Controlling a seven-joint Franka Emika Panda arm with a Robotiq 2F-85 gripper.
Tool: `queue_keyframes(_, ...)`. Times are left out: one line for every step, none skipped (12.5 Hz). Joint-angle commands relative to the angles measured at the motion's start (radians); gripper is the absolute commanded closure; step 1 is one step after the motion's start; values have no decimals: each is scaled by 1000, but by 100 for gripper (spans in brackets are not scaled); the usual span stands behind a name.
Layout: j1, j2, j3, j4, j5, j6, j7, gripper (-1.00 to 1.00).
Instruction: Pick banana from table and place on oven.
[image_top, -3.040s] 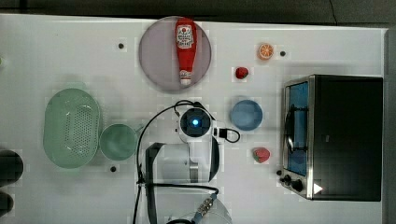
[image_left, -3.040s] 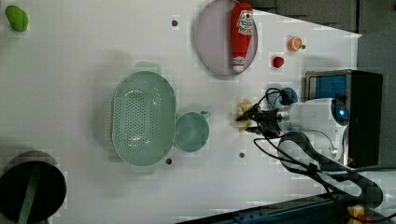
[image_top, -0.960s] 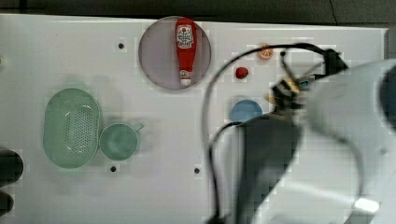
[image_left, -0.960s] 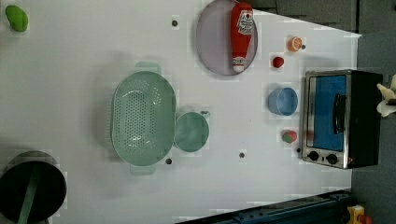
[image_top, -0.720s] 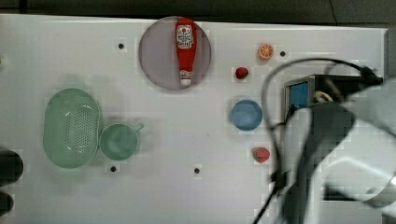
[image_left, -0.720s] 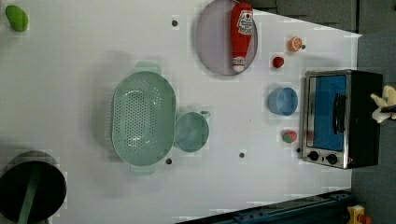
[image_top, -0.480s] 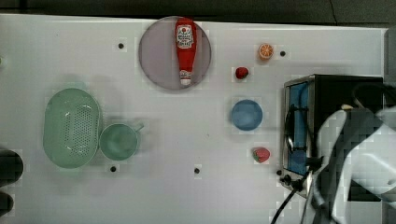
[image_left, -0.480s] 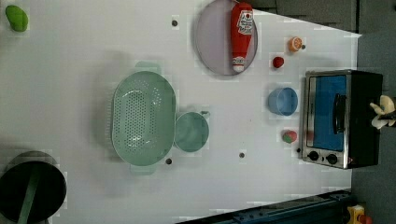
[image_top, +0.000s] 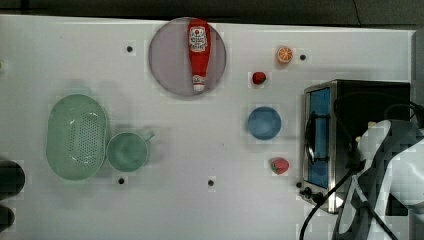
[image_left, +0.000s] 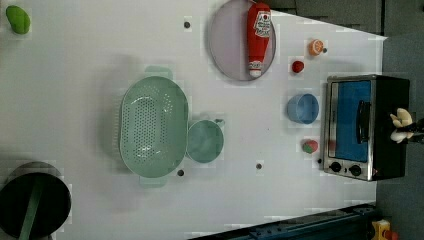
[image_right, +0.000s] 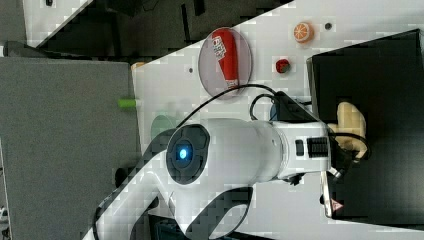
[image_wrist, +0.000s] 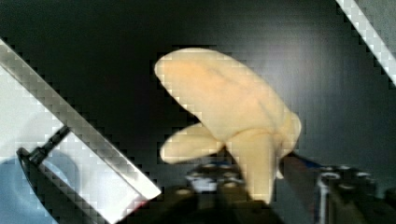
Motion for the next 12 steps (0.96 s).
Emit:
queue_keyframes(38,-49,3,41,-6,17,-75,-38)
queue_keyframes(40,-54,4,43,-6,15,-75,-60)
queue_keyframes(43,-58,6,48,-6,15,-75,-84)
queue_keyframes(47,-62,8,53,-6,14,-75,-100)
queue_keyframes(53,-72,8,60,-13,10,-75,-100)
queue_keyframes(59,-87,9,77,-36,-7,-74,-100)
queue_keyframes(68,-109,11,100,-56,-40,-70,-100)
queue_keyframes(79,-136,15,130,-80,-86,-59,-100)
queue_keyframes(92,-163,19,163,-109,-141,-31,-100)
queue_keyframes(105,-193,27,196,-137,-204,1,-100)
queue_keyframes(118,-223,40,226,-160,-270,37,-100)
queue_keyframes(130,-252,60,248,-177,-345,81,-100)
